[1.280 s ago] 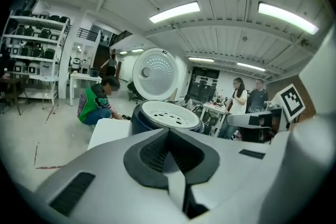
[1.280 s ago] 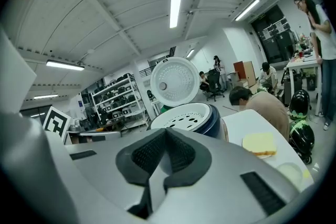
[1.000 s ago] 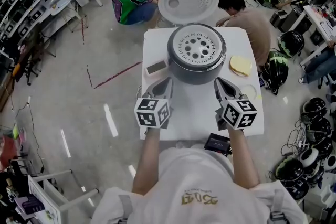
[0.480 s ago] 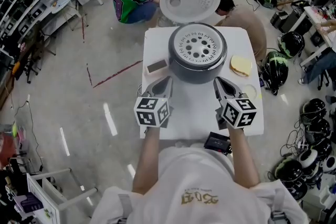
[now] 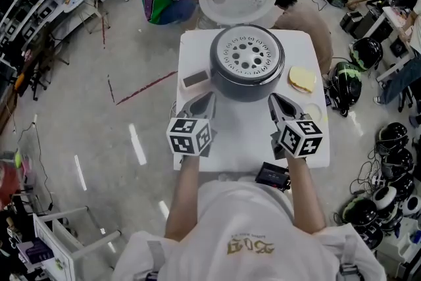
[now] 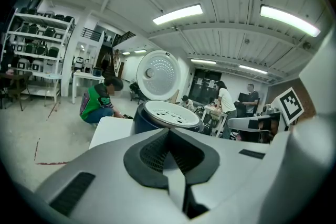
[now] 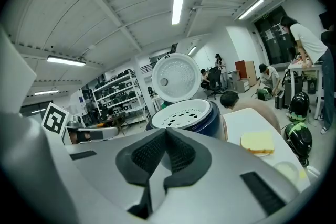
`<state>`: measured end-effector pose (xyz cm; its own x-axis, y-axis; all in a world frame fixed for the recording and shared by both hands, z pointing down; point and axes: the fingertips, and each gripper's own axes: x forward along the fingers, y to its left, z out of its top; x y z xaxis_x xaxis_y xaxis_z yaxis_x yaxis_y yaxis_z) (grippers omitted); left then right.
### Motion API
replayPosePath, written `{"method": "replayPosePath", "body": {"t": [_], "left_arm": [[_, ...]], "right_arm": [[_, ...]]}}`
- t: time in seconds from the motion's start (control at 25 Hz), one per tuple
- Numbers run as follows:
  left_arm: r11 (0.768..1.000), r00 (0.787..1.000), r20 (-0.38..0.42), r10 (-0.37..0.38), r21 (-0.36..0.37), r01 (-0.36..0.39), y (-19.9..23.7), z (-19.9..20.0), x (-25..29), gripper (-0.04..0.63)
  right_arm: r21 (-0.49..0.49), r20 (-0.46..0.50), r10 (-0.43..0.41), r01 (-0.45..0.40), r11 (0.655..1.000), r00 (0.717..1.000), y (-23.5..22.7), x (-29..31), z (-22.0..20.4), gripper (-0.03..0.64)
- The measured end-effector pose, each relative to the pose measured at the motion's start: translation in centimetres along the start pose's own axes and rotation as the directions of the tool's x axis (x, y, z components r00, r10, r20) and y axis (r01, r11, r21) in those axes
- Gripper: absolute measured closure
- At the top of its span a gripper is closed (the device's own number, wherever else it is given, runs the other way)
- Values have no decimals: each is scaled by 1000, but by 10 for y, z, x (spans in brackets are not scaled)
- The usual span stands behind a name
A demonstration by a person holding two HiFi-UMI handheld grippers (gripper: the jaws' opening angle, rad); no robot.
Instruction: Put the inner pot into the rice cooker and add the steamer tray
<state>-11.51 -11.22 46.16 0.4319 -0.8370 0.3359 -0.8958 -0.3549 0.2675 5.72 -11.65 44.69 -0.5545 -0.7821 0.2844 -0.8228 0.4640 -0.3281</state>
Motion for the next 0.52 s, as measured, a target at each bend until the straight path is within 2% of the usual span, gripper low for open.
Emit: {"method": "replayPosePath", "body": {"t": [0.28, 0.52], "left_arm": [[1000, 1000, -7, -6, -1, 6, -4, -3, 4, 578], [1000, 1000, 12, -8, 13, 8, 7, 13, 10, 578]], "right_arm": [[8, -6, -24, 24, 1000, 1000, -16, -6, -2, 604], [6, 7, -23, 23, 1000, 1000, -15, 7, 10, 604]]}}
